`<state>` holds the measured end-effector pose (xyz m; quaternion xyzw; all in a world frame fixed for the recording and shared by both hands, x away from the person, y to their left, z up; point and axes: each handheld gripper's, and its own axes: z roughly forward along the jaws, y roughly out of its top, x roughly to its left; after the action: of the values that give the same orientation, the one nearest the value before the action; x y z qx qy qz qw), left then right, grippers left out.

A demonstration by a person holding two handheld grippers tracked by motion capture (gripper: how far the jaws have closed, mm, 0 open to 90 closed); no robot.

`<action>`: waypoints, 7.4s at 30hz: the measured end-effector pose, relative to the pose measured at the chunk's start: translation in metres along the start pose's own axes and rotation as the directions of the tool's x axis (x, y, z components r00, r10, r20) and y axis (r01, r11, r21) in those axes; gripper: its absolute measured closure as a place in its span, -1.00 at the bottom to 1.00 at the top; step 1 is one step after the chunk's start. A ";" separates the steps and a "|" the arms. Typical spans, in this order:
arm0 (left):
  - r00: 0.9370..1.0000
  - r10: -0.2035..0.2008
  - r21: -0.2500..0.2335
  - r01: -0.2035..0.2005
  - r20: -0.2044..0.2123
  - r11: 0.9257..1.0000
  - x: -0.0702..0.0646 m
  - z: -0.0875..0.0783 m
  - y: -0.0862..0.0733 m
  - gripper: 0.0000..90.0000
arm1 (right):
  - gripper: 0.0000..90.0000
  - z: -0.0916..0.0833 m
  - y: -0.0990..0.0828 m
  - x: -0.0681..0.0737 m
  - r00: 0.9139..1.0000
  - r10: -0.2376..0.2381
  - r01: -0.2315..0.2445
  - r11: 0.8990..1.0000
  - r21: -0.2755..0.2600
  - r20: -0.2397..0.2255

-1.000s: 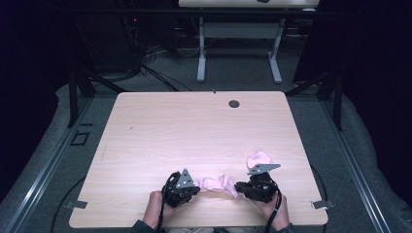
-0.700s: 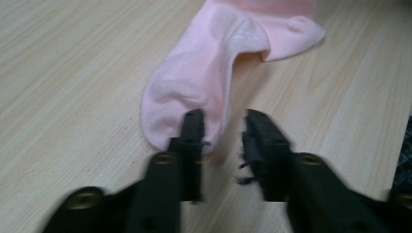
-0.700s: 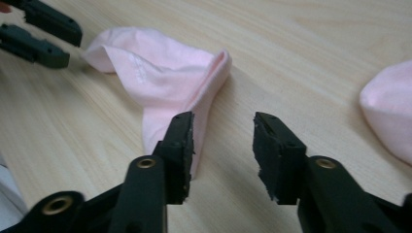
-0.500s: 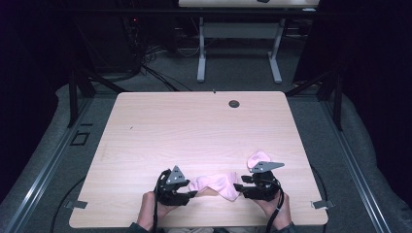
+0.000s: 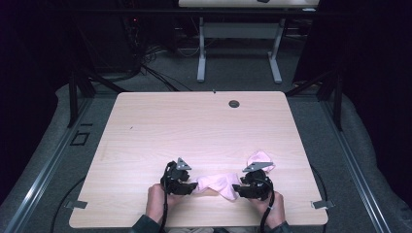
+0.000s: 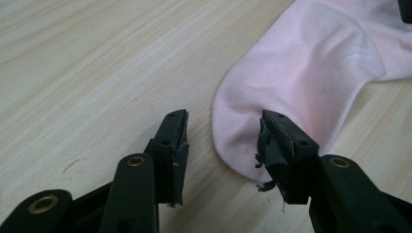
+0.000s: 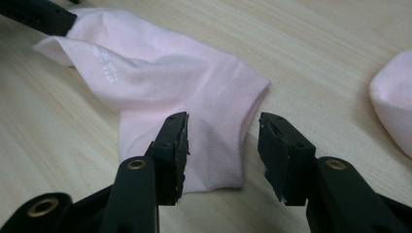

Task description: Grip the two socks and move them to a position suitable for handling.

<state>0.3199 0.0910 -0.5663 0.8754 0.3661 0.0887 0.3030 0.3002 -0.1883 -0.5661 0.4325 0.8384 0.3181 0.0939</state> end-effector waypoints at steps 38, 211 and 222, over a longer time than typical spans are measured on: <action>0.996 -0.012 -0.057 0.018 0.093 0.998 -0.006 -0.041 -0.025 0.96 | 0.88 -0.025 -0.001 0.007 0.988 -0.026 0.017 0.998 -0.058 -0.152; 0.989 0.001 -0.197 0.029 0.150 0.980 0.016 0.003 0.071 0.99 | 0.87 0.041 0.044 -0.011 0.970 -0.208 0.204 0.978 -0.046 -0.127; 0.977 -0.148 -0.177 0.175 0.156 0.969 0.046 -0.009 0.044 0.99 | 0.95 0.018 0.038 -0.024 0.971 -0.231 0.225 0.970 -0.092 -0.067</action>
<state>0.3754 0.1025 -0.5360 0.8137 0.4040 0.0358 0.4163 0.3480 -0.1827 -0.5600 0.3163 0.8716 0.3563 0.1155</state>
